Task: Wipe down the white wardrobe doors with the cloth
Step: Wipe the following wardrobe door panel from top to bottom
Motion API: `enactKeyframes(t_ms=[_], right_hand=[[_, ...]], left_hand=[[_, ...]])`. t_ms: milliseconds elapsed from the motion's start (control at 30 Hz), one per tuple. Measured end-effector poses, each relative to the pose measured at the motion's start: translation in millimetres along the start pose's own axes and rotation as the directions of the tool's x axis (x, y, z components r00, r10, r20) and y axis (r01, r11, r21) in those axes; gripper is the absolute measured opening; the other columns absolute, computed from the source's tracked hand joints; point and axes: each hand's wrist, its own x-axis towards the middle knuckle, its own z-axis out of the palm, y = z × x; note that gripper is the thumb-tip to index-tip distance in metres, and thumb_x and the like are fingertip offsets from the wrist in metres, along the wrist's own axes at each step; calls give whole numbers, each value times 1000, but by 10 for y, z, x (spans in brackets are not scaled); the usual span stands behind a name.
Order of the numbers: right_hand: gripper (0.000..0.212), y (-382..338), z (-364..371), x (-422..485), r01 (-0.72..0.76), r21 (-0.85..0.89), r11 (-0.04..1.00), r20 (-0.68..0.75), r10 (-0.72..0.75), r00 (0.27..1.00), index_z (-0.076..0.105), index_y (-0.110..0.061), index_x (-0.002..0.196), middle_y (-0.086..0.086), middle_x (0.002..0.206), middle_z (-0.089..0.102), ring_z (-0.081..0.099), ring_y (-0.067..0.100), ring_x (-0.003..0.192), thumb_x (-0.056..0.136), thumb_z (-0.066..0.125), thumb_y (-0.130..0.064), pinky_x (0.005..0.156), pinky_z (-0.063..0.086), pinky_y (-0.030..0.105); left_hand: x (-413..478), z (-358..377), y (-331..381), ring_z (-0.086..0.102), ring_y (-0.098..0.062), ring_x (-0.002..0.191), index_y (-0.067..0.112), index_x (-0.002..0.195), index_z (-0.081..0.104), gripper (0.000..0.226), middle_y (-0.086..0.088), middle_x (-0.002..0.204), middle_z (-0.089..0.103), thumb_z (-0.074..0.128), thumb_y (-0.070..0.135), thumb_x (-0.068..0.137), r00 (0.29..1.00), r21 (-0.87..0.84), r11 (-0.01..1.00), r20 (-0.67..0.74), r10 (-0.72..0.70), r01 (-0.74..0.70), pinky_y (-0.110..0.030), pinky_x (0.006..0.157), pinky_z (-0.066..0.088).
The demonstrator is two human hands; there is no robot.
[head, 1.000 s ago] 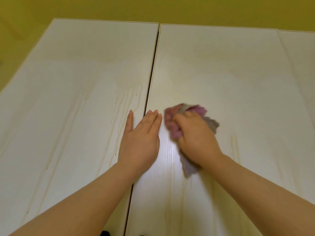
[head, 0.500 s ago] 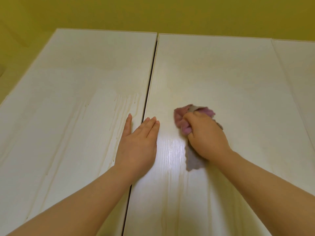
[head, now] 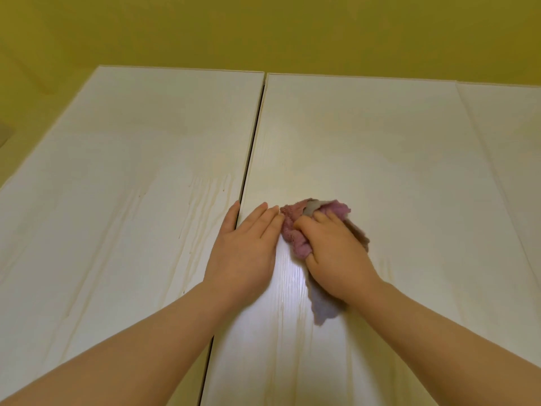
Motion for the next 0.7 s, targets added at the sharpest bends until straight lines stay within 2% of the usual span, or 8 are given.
enactKeyframes(t_ms=[100, 200, 300, 367, 433, 500, 600, 700], right_hand=[[24, 172, -138, 102, -6, 3, 1000, 29, 5, 1000, 50, -21, 87, -1, 93, 54, 50, 21, 95, 84, 29, -31, 79, 30, 27], [20, 358, -233, 260, -215, 59, 975, -43, 218, 975, 55, -15, 96, 8, 96, 60, 54, 27, 92, 86, 37, -17, 76, 39, 34], [17, 248, -138, 134, -224, 119, 967, -64, 233, 970, 51, -19, 87, 6, 90, 57, 50, 24, 87, 83, 35, -20, 75, 34, 32], [24, 38, -20, -92, -85, 109, 990, -58, 91, 994, 50, -21, 81, -2, 85, 51, 42, 15, 83, 76, 27, -30, 75, 25, 22], [34, -41, -3, -219, 2, 80, 997, -24, 0, 1000, 55, -19, 85, -10, 86, 44, 38, 10, 84, 78, 25, -33, 75, 19, 16], [40, 117, -111, -143, 11, 58, 998, 4, -11, 1000, 55, -19, 90, -12, 87, 44, 43, 11, 87, 79, 22, -38, 80, 25, 18], [31, 461, -275, 13, -234, 77, 969, -85, 240, 967, 56, -14, 97, 3, 94, 61, 54, 23, 89, 83, 31, -26, 78, 42, 33], [19, 429, -205, -86, -327, 107, 939, -153, 341, 928, 54, -13, 87, 7, 92, 58, 51, 25, 89, 83, 35, -15, 76, 37, 34]], left_hand=[[19, -5, -43, 63, -22, 111, 7, 120, 64, 47, -7, 119, 66, 36, 18, 84, 999, 25, 999, 46, -24, 23, -46, 103, 22], [39, -32, -19, 62, -22, 113, 8, 118, 66, 43, -5, 121, 65, 37, 19, 88, 997, -18, 999, 73, -34, 35, -44, 106, 17], [60, -87, 47, 54, -21, 124, 9, 125, 61, 40, -5, 130, 60, 37, 19, 94, 986, -79, 990, 128, -105, 116, -40, 110, 4], [52, -152, 136, 37, -18, 137, 13, 138, 48, 51, -1, 144, 46, 20, 26, 97, 968, -101, 975, 177, -177, 197, -38, 112, -2], [21, -154, 216, 5, -11, 146, 20, 151, 20, 53, 7, 158, 17, 7, 29, 100, 954, -107, 967, 220, -203, 231, -37, 113, -10], [18, -206, 311, -10, -8, 145, 24, 152, 5, 54, 11, 159, 2, 2, 28, 99, 946, -120, 965, 258, -197, 234, -37, 113, -14], [103, -251, 374, -12, -8, 145, 25, 152, -1, 51, 11, 159, -1, 7, 28, 102, 936, -81, 975, 304, -176, 209, -39, 114, -15], [234, -278, 395, 4, -9, 146, 24, 152, 9, 50, 9, 157, 17, 17, 24, 103, 934, -61, 972, 298, -197, 225, -38, 114, -13]])
